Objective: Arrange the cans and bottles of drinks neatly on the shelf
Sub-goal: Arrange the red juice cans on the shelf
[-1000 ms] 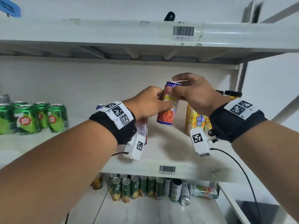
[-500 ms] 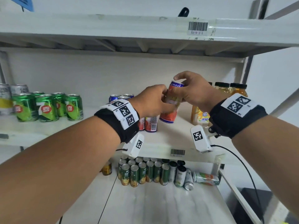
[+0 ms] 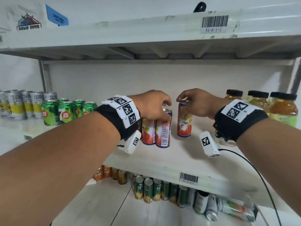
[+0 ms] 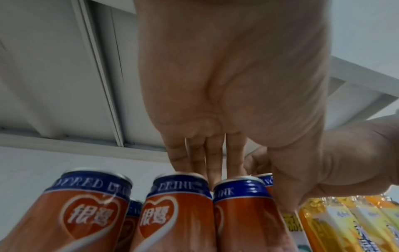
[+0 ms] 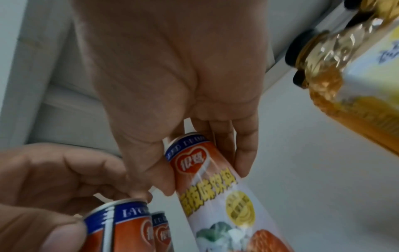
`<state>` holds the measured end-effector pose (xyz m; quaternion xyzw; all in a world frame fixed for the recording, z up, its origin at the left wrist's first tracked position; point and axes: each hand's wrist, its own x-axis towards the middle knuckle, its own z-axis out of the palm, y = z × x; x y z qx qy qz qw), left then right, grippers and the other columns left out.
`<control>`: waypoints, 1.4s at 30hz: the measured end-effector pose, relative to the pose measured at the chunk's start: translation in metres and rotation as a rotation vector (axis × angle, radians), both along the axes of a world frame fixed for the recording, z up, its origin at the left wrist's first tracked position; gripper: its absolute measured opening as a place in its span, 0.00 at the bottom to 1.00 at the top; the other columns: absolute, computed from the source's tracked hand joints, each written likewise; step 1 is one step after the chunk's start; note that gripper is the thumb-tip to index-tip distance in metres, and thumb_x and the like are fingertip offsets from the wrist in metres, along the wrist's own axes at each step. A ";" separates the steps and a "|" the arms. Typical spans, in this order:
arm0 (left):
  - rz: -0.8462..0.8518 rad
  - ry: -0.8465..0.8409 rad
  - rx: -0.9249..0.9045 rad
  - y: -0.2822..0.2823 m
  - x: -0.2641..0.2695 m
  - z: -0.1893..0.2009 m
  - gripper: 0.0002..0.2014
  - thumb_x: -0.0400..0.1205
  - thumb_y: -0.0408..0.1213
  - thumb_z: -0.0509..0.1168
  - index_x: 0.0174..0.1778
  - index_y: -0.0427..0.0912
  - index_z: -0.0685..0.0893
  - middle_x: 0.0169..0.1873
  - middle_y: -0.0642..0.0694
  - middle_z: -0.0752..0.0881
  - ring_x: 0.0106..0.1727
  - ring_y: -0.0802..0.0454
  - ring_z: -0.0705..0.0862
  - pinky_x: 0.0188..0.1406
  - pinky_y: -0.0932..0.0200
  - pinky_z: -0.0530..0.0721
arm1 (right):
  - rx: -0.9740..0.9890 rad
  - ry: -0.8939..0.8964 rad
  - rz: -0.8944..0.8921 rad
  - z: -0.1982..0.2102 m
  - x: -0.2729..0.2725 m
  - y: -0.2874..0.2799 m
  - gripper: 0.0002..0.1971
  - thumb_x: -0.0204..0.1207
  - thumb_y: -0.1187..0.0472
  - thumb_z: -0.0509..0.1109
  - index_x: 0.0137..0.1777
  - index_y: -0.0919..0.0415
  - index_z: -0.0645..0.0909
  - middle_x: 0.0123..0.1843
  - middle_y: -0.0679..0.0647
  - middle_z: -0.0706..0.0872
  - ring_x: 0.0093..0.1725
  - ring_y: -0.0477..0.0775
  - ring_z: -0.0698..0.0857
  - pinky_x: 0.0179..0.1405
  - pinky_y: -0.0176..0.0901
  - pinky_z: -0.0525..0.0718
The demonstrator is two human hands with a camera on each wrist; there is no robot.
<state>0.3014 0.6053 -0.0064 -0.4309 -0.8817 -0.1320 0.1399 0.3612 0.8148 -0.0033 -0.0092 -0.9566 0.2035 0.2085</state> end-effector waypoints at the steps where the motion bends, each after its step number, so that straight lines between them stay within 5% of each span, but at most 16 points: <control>1: 0.011 -0.004 -0.016 0.003 -0.001 -0.001 0.31 0.80 0.55 0.77 0.79 0.51 0.82 0.71 0.52 0.85 0.64 0.54 0.84 0.63 0.55 0.84 | 0.004 -0.016 0.020 -0.002 -0.007 0.002 0.18 0.75 0.58 0.80 0.65 0.49 0.87 0.63 0.51 0.85 0.59 0.56 0.86 0.57 0.45 0.85; 4: 0.044 -0.013 -0.058 0.014 -0.004 -0.003 0.28 0.79 0.57 0.77 0.74 0.51 0.85 0.68 0.53 0.87 0.64 0.51 0.87 0.64 0.51 0.88 | 0.024 -0.069 0.056 -0.006 -0.022 0.007 0.18 0.74 0.58 0.80 0.64 0.48 0.87 0.62 0.50 0.85 0.59 0.56 0.87 0.57 0.47 0.87; 8: 0.071 -0.010 -0.078 0.024 -0.007 -0.004 0.16 0.78 0.56 0.77 0.57 0.53 0.88 0.48 0.57 0.86 0.47 0.54 0.88 0.45 0.55 0.87 | 0.090 -0.107 0.066 -0.014 -0.029 0.010 0.16 0.73 0.55 0.80 0.60 0.46 0.87 0.59 0.51 0.86 0.56 0.56 0.87 0.55 0.48 0.88; 11: 0.039 0.023 -0.072 0.028 -0.005 -0.003 0.12 0.78 0.54 0.77 0.49 0.52 0.87 0.43 0.55 0.86 0.43 0.57 0.86 0.38 0.58 0.82 | 0.112 -0.096 0.023 -0.016 -0.017 0.011 0.13 0.72 0.53 0.81 0.55 0.46 0.86 0.56 0.49 0.87 0.50 0.53 0.86 0.45 0.43 0.85; 17: -0.119 0.083 -0.035 0.037 0.011 0.001 0.11 0.81 0.51 0.77 0.50 0.50 0.86 0.44 0.56 0.84 0.43 0.56 0.83 0.36 0.59 0.76 | 0.220 -0.051 -0.152 -0.005 0.043 0.005 0.14 0.74 0.51 0.80 0.57 0.47 0.85 0.56 0.49 0.85 0.54 0.56 0.84 0.48 0.44 0.83; 21: -0.296 0.088 0.016 0.049 0.044 0.005 0.11 0.78 0.47 0.79 0.52 0.48 0.90 0.47 0.54 0.86 0.51 0.50 0.84 0.49 0.53 0.83 | 0.273 -0.004 -0.310 -0.003 0.105 -0.005 0.17 0.73 0.50 0.80 0.60 0.49 0.85 0.55 0.49 0.84 0.53 0.56 0.83 0.48 0.46 0.83; 30: -0.659 0.030 0.044 0.100 0.159 -0.013 0.15 0.74 0.54 0.80 0.50 0.50 0.91 0.47 0.53 0.88 0.50 0.48 0.86 0.50 0.50 0.87 | 0.255 -0.006 -0.702 -0.024 0.270 -0.015 0.14 0.70 0.51 0.80 0.54 0.50 0.85 0.45 0.46 0.83 0.48 0.54 0.81 0.36 0.41 0.75; 38: -0.860 -0.091 -0.063 0.158 0.260 -0.075 0.14 0.73 0.50 0.80 0.50 0.50 0.91 0.45 0.55 0.87 0.45 0.58 0.84 0.40 0.62 0.80 | 0.152 -0.139 -0.897 -0.095 0.380 0.003 0.16 0.70 0.53 0.80 0.57 0.53 0.86 0.46 0.47 0.83 0.47 0.53 0.80 0.37 0.42 0.73; 42: -0.906 -0.163 -0.164 0.205 0.290 -0.138 0.14 0.73 0.47 0.81 0.51 0.49 0.91 0.49 0.51 0.88 0.48 0.50 0.85 0.41 0.60 0.81 | 0.049 -0.227 -0.940 -0.162 0.413 0.037 0.16 0.69 0.52 0.80 0.56 0.51 0.86 0.46 0.48 0.86 0.47 0.54 0.82 0.42 0.42 0.77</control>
